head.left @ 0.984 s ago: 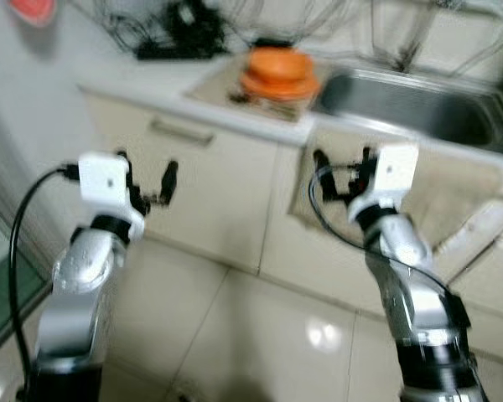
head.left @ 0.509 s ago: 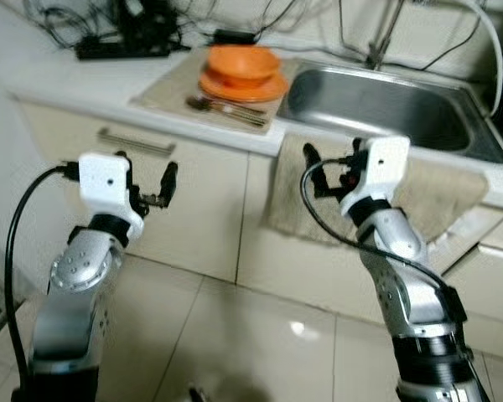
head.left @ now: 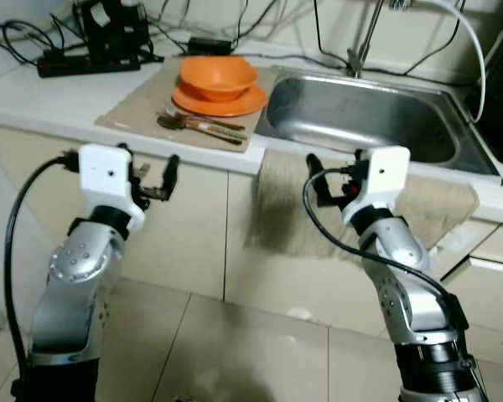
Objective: Kitchen organization
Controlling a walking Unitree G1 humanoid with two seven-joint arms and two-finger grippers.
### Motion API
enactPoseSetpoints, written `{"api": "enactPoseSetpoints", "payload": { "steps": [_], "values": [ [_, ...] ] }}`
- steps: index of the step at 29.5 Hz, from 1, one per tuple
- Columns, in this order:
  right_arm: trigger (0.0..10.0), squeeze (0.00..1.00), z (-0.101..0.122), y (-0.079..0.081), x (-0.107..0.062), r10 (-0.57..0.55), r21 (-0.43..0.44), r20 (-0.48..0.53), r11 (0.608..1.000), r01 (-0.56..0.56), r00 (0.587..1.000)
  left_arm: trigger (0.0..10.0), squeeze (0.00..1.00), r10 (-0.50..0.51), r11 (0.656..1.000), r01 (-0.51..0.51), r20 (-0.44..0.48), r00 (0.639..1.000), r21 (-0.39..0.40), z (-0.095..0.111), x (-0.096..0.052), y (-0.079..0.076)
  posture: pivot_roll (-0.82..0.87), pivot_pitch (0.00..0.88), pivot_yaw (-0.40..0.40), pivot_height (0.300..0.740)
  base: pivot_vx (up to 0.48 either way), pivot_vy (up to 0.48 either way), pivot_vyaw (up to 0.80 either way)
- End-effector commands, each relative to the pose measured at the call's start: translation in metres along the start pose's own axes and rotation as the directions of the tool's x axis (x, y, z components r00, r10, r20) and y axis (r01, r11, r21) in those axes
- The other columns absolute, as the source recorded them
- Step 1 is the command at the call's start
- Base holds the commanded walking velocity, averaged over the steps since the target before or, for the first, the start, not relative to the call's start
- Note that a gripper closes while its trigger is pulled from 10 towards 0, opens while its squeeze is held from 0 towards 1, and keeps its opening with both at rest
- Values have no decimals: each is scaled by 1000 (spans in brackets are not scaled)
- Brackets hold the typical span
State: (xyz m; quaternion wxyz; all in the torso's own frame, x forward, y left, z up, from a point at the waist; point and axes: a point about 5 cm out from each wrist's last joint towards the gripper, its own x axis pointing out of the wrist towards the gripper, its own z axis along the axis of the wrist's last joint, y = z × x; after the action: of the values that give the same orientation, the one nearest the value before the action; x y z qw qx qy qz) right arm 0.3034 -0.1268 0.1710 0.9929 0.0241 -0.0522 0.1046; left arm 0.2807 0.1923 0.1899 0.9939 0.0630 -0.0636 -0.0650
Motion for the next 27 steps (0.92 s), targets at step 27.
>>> {"api": "enactPoseSetpoints", "payload": {
  "steps": [27],
  "values": [
    [10000, 0, -1, -18, -4, -53, -39, -15, 998, 52, 998, 10000, 0, -45, 998, 45, -1, 999, -38, 2, 8, -14, -54, 0, -48, 740, 357, 0, -190]
  ]
}}
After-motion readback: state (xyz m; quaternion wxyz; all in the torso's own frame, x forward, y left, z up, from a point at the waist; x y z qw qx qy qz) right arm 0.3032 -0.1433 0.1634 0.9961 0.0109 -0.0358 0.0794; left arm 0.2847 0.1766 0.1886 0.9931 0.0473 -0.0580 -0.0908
